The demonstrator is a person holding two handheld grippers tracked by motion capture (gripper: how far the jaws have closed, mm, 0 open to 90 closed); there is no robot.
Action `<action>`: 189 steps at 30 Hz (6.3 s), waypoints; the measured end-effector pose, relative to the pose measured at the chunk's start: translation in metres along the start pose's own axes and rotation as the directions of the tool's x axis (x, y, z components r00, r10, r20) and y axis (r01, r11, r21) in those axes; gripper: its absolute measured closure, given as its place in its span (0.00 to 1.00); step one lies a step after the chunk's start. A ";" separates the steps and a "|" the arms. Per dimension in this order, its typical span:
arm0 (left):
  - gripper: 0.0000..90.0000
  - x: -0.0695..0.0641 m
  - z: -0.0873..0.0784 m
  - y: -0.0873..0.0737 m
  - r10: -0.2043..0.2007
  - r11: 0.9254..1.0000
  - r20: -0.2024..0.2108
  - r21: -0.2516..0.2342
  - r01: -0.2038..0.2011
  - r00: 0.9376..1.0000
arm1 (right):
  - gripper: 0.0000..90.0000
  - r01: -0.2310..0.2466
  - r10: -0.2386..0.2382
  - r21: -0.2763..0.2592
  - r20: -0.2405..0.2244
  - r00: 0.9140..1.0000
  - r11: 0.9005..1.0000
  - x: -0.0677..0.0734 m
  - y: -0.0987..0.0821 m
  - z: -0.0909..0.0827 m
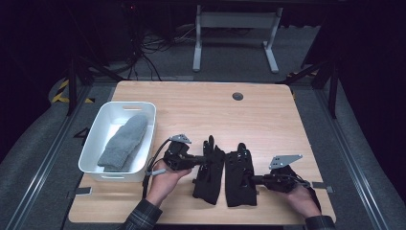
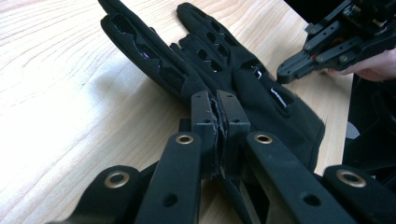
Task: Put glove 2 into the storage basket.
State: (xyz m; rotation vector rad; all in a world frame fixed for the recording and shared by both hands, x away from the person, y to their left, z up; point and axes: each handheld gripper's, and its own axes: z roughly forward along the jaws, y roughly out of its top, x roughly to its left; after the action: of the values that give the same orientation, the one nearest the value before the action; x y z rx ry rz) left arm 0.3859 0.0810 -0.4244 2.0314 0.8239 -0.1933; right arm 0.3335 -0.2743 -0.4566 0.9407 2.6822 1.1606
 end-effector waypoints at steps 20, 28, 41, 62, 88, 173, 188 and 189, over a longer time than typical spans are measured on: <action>0.97 0.001 -0.008 0.009 -0.010 0.998 0.036 -0.066 0.012 0.999 | 1.00 0.039 -0.039 0.000 -0.031 0.999 0.999 0.011 0.015 0.020; 0.97 -0.001 -0.004 0.012 -0.006 0.997 0.042 -0.072 0.009 0.999 | 1.00 0.048 -0.048 -0.003 -0.033 0.998 0.999 0.012 0.022 0.027; 0.97 -0.001 0.001 0.013 0.001 0.997 0.050 -0.072 0.002 0.999 | 1.00 0.063 -0.064 -0.024 -0.043 0.997 0.998 0.018 0.039 0.049; 0.97 0.000 0.024 0.009 -0.003 1.000 0.037 -0.022 0.004 0.999 | 1.00 0.116 -0.120 -0.081 -0.049 0.992 0.990 0.036 0.062 0.073; 0.99 -0.035 0.044 -0.010 0.131 0.986 0.051 0.098 -0.135 0.990 | 0.34 -0.088 0.118 -0.101 0.350 0.929 0.991 -0.057 0.008 -0.002; 0.18 0.037 0.057 0.023 0.369 0.903 -0.152 0.291 -0.315 0.917 | 0.17 -0.093 0.128 -0.109 0.389 0.912 0.990 -0.059 0.005 0.008; 0.70 0.031 0.052 0.025 0.394 0.882 -0.076 0.314 -0.353 0.916 | 0.17 -0.091 0.126 -0.107 0.390 0.912 0.990 -0.058 0.005 0.008; 0.72 0.030 0.052 0.025 0.390 0.883 -0.076 0.315 -0.349 0.918 | 0.17 -0.091 0.126 -0.107 0.390 0.912 0.990 -0.058 0.005 0.008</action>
State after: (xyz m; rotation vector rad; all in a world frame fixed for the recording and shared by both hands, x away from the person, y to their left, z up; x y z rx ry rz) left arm 0.4337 0.0449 -0.4496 2.4666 0.4907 0.0464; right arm 0.3859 -0.2991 -0.4690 1.1787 2.2660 0.9676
